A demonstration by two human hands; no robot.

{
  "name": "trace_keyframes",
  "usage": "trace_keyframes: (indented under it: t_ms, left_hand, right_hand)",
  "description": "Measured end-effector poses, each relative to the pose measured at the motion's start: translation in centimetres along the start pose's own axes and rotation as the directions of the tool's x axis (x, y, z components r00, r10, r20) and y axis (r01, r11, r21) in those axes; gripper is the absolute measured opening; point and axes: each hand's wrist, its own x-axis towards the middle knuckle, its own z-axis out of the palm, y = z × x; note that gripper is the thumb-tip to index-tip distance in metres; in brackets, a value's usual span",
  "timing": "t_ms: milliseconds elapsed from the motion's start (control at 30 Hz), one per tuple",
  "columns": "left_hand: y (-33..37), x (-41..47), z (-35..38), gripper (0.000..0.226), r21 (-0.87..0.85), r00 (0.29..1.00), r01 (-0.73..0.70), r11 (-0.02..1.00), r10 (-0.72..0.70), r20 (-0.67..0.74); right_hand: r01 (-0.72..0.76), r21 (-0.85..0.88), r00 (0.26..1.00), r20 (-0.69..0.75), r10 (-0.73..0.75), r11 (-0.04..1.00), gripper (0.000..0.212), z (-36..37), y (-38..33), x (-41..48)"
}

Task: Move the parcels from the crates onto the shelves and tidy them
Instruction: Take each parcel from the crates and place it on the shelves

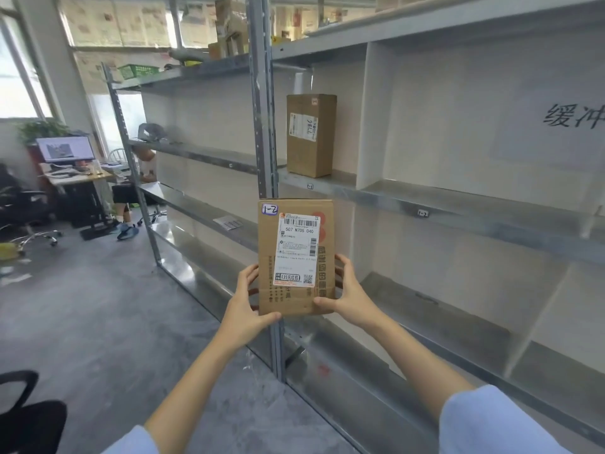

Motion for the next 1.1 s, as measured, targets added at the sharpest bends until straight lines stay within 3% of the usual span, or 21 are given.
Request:
trace_keyframes:
  t_ms: [167,467,733,900,1100]
  left_hand:
    - [-1.4,4.8,0.8,0.099,-0.007,0.999,-0.027,1.0,0.027,0.023]
    - [-0.1,13.0,5.7,0.102,-0.077,0.982,-0.121,0.99,0.131,0.135]
    - [5.5,21.2,9.6,0.098,-0.08,0.897,-0.352,0.932,0.361,0.256]
    - [7.2,26.8,9.7,0.074,0.07,0.844,-0.491,0.868,0.455,0.285]
    - [5.0,30.8,10.1,0.065,0.523,0.841,-0.541,0.659,0.441,0.314]
  right_hand:
    - [0.001,0.017,1.0,-0.027,-0.001,1.0,0.1,-1.2,1.0,4.0]
    - [0.054,-0.032,0.928,-0.366,-0.062,0.998,0.091,-6.3,0.8,6.0]
    - [0.145,-0.147,0.731,-0.651,-0.206,0.979,0.079,-12.9,-0.8,7.8]
    - [0.151,-0.209,0.586,-0.768,-0.258,0.966,0.08,-16.7,-1.9,10.5]
    - [0.057,-0.271,0.529,-0.808,-0.259,0.961,0.082,-20.2,-1.1,15.1]
